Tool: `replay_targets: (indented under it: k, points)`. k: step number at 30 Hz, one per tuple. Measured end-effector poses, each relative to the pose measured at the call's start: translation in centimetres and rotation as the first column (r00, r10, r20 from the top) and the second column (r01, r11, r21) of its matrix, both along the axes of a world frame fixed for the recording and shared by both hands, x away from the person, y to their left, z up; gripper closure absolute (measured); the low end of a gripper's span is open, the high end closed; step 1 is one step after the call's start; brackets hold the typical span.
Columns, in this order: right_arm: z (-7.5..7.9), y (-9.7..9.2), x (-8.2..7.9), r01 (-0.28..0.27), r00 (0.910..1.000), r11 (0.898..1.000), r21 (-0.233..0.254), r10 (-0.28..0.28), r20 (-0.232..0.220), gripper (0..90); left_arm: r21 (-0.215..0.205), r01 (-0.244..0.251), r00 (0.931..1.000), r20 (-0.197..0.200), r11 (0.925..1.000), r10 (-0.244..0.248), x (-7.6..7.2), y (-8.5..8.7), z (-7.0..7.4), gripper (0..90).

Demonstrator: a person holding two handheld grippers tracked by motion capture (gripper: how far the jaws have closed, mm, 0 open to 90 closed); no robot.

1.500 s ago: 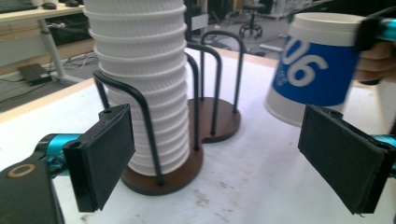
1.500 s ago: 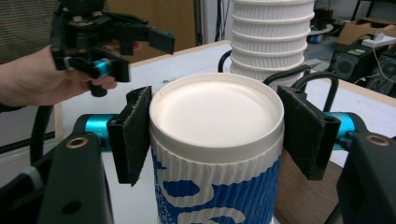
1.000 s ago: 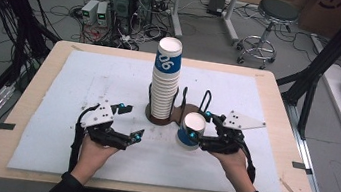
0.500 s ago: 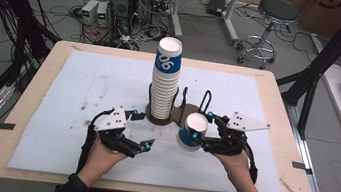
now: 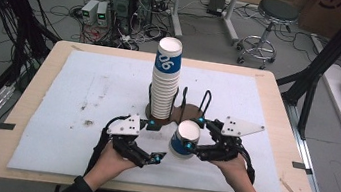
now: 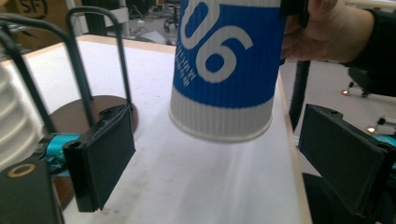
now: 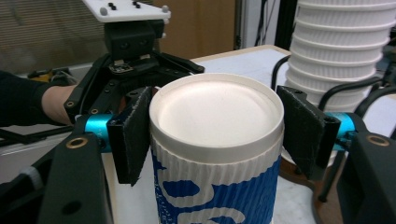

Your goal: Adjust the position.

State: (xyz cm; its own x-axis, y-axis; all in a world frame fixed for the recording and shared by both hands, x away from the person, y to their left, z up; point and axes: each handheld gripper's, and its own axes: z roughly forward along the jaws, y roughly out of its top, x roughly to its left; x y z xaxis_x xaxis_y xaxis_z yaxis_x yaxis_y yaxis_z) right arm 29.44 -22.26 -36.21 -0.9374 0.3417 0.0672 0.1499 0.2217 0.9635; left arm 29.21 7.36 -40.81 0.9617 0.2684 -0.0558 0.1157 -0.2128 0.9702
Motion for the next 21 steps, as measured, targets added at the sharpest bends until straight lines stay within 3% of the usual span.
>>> replay_targets:
  k: [11,21]
  points:
    - [-0.2,1.3,-0.6,-0.067,0.9977,0.998,-0.002,0.067,-0.015,31.4,0.004,0.056,0.9984,-0.008,0.9984,-0.056,-0.2,-1.5,-0.4,10.7]
    - [-0.4,2.4,-0.9,-0.110,0.9932,0.994,0.011,0.111,-0.035,31.4,-0.009,0.124,0.9922,-0.018,0.9923,-0.124,-0.3,-2.7,-0.8,10.7]
